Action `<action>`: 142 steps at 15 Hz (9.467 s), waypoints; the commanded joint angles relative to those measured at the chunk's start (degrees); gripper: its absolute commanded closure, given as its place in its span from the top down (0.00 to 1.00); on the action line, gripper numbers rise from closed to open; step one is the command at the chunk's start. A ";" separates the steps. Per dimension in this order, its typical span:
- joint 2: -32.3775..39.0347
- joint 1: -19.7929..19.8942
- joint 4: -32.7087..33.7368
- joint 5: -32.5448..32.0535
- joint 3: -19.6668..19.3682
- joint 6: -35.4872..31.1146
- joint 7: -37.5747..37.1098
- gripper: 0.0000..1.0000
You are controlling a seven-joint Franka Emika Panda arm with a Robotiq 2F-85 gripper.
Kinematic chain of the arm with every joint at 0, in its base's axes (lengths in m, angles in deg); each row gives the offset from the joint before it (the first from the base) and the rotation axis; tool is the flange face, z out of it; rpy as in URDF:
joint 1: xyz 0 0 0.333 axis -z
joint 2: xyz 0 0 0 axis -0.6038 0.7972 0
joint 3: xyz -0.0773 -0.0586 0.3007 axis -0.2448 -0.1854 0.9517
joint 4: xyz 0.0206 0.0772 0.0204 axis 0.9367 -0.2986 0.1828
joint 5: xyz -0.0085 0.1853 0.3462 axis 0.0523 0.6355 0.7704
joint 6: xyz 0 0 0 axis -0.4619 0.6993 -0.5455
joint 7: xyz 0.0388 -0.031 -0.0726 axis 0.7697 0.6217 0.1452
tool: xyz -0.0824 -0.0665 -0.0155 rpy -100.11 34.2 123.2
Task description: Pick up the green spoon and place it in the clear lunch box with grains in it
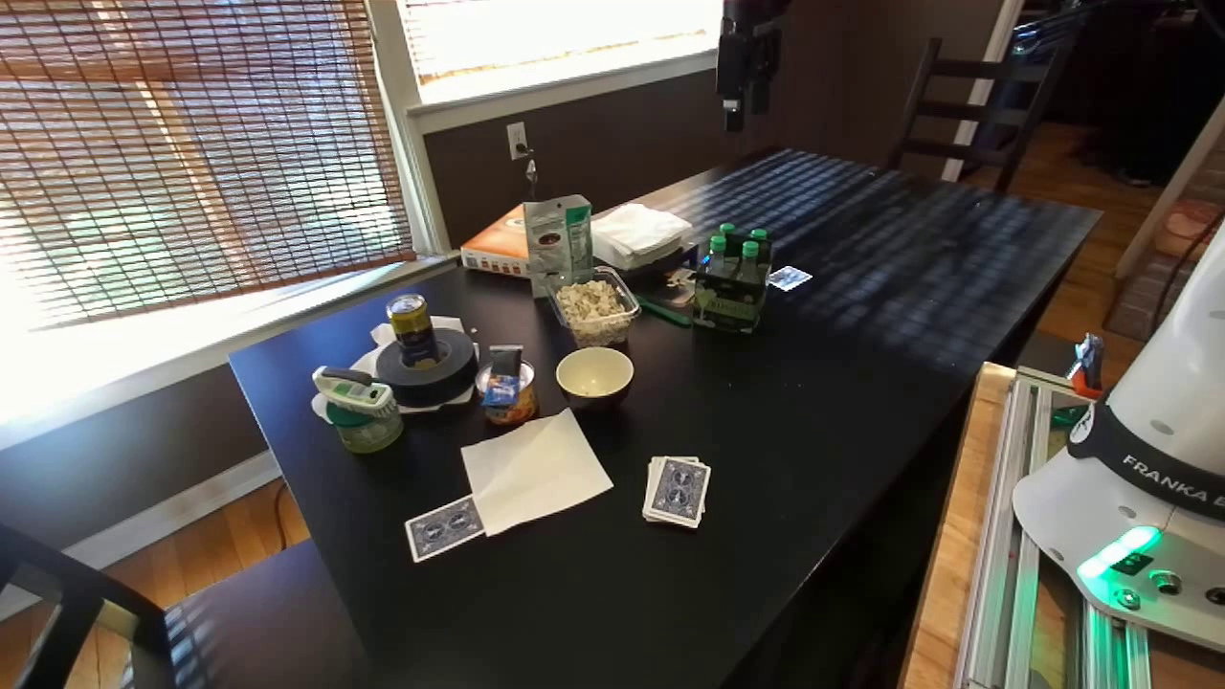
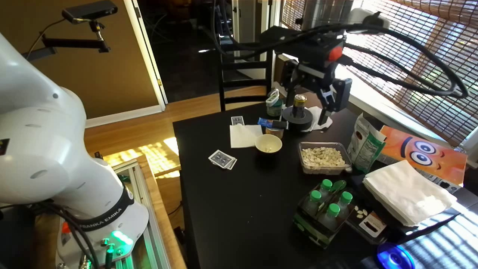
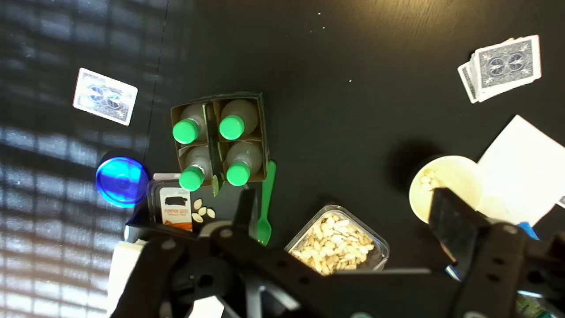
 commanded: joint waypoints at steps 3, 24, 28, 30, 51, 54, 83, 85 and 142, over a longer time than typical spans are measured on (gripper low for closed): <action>1.68 1.10 1.84 0.13 0.95 0.91 0.23 1.00; 32.21 7.79 13.98 5.92 5.75 -16.95 13.83 1.00; 33.41 8.26 15.02 5.96 6.24 -16.69 13.80 1.00; 36.14 8.42 16.61 6.73 6.26 -20.52 11.86 1.00; 64.58 6.94 42.12 1.02 6.46 -15.58 -0.86 0.59; 65.35 6.96 43.89 1.10 6.44 -13.93 -1.92 0.29; 66.27 5.53 45.97 -0.01 4.32 -10.68 -9.12 0.75; 66.22 5.71 45.97 0.11 4.41 -10.60 -9.15 0.70; 52.02 4.02 33.37 -2.00 5.52 -16.21 -9.51 0.02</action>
